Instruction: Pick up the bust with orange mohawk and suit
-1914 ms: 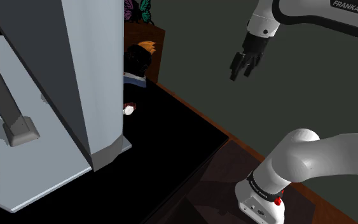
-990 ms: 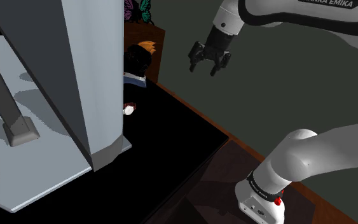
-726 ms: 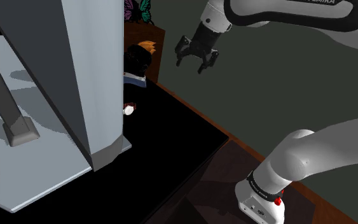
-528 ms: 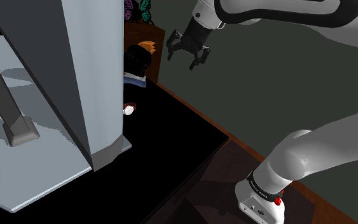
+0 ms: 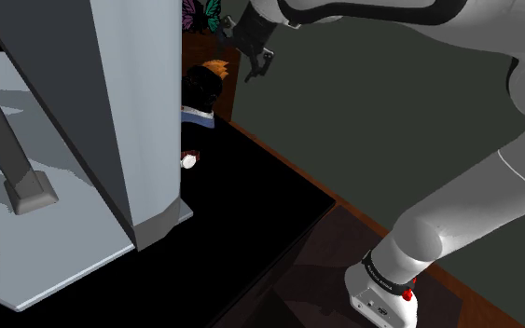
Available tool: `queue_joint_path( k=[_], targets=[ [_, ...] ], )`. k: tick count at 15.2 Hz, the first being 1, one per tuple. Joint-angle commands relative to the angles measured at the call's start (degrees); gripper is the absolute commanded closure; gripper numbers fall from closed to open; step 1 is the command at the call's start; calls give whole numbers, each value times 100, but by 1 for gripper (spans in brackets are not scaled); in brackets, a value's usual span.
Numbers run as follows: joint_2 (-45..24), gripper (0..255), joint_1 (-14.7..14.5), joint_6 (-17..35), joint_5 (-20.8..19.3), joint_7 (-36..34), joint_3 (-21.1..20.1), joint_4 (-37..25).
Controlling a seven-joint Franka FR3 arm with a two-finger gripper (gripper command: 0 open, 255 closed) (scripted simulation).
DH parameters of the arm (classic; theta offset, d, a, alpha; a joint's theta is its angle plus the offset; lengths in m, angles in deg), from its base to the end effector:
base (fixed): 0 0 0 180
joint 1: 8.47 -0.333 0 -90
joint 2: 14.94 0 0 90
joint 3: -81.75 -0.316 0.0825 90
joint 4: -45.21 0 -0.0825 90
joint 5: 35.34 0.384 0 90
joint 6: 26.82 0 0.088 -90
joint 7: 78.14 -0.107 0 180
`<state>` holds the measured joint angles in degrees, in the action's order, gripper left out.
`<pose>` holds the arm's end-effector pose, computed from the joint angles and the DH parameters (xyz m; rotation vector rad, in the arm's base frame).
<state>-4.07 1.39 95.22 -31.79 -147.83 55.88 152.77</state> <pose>0.5161 0.1721 0.6259 -2.5209 1.2929 -0.4706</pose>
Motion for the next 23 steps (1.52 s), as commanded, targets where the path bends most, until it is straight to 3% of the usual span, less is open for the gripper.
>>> queue_joint_path(
  k=[1, 3, 12, 13, 23],
  targets=[
    [-356, 0, 77, 158, -277, -560, -142, -371],
    [-703, 0, 108, 238, -589, -1067, -242, -765],
    [-665, 0, 95, 827, -587, -1092, -230, -142],
    [-664, 255, 97, 833, -584, -1087, -227, -134],
    [-665, 255, 96, 750, -584, -1086, -229, -219]
  ],
)
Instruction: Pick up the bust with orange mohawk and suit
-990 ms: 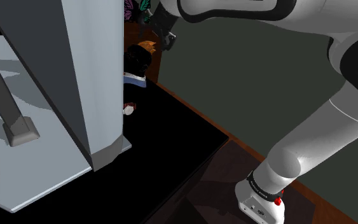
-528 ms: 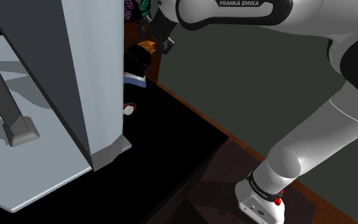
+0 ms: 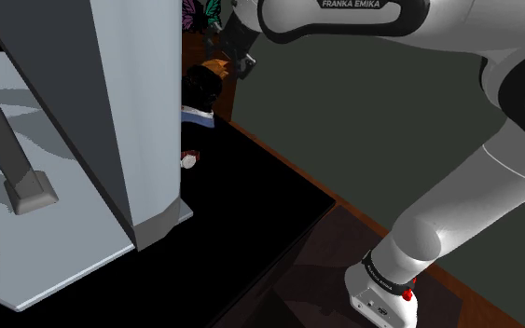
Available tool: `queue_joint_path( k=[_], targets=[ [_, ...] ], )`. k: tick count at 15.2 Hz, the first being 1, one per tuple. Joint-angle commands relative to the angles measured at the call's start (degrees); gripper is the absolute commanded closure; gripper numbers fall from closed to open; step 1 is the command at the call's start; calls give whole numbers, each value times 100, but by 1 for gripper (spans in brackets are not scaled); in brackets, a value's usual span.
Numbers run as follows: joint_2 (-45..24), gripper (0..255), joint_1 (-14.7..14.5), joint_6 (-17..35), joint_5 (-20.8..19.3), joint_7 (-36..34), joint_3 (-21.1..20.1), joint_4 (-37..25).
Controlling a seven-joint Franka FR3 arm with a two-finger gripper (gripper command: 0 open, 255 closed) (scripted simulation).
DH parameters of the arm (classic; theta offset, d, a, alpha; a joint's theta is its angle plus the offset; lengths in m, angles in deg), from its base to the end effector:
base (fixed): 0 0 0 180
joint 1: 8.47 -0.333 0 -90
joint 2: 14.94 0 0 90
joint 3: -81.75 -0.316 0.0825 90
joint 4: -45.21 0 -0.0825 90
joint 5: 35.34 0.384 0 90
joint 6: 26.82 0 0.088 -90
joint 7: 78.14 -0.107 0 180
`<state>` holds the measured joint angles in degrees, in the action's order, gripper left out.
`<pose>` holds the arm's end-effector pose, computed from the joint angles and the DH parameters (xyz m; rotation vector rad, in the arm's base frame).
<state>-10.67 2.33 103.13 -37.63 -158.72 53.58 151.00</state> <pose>0.5533 0.1812 0.6010 -2.3800 1.4227 -0.5281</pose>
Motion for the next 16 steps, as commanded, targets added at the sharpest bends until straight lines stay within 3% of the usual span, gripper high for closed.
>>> queue_joint_path(
  k=[1, 16],
  targets=[
    [-6, 255, 1, -118, 3, 8, 2, -120],
    [-171, 255, -6, -1164, -69, 11, -24, -1311]
  ],
)
